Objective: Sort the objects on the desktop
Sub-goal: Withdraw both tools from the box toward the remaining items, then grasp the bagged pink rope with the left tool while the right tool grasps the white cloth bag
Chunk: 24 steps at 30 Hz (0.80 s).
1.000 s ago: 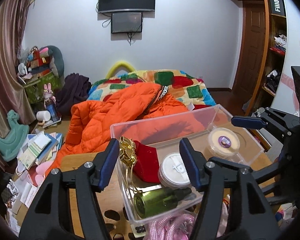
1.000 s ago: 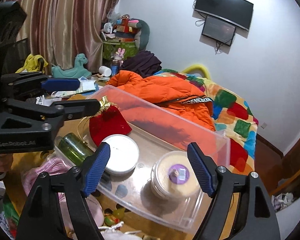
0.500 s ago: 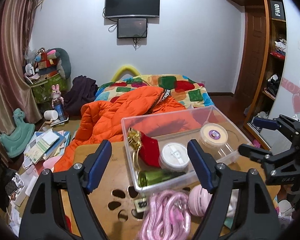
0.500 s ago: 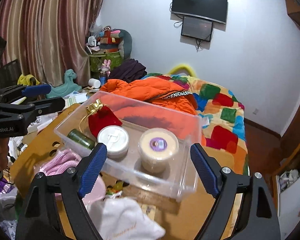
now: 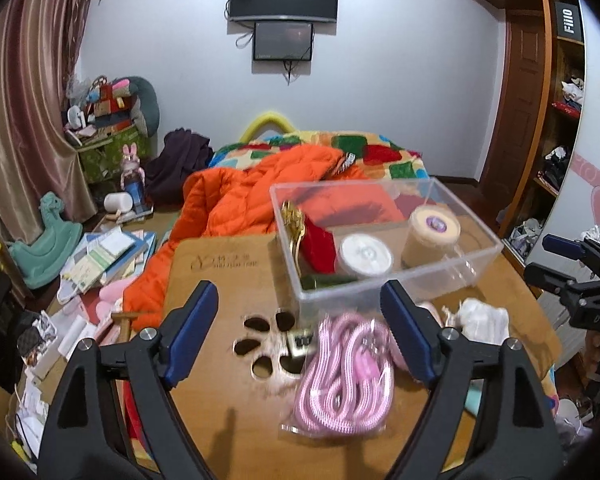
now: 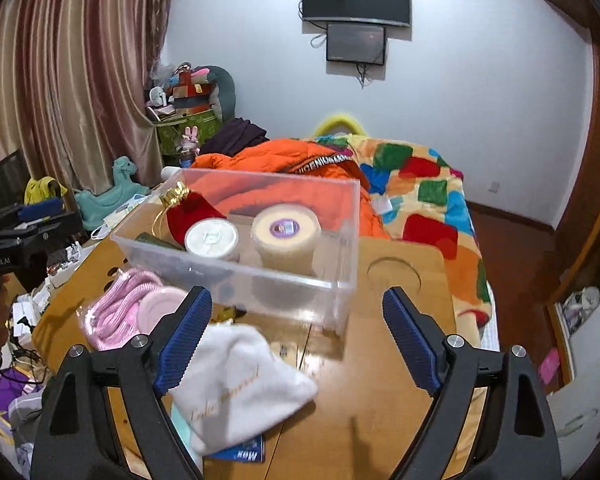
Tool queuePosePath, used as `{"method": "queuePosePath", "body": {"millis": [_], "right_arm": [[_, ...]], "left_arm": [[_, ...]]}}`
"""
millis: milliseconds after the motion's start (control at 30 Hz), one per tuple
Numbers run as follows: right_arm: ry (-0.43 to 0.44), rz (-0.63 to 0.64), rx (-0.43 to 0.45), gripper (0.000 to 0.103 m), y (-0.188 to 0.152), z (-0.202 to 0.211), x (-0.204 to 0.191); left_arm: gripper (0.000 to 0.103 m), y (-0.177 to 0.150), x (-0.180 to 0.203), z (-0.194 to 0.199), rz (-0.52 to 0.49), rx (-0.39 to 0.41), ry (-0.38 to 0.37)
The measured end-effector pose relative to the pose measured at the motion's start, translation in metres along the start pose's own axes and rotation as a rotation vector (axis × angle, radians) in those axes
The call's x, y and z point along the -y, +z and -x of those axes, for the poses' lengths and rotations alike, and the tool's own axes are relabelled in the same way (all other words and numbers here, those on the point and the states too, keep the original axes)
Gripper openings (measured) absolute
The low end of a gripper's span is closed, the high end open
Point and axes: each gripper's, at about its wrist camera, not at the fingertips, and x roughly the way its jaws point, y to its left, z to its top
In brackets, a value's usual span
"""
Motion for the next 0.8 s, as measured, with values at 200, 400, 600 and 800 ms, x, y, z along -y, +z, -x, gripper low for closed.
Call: {"method": "queuePosePath", "body": {"millis": [200,400,600,800], "right_arm": [[-0.03,-0.009,-0.023,0.086,-0.023,-0.001,0.0],[0.025,-0.026,-0.09,0.086,-0.044,-0.012,-0.004],[0.093,-0.03,-0.142,0.086,-0.058,-0.027,-0.014],[0.147,0.016,-0.174,0.089,-0.056,-0.044,-0.03]], "left_arm": [[0.083,-0.027,0.004,-0.011,0.011,-0.088,-0.025],[0.083,-0.049,0.014,-0.031,0.014,-0.186,-0.072],[0.086,-0.063,0.025,-0.046,-0.015,-0.249,-0.084],[0.092,-0.063,0.04,-0.055,-0.07,-0.258,-0.083]]}}
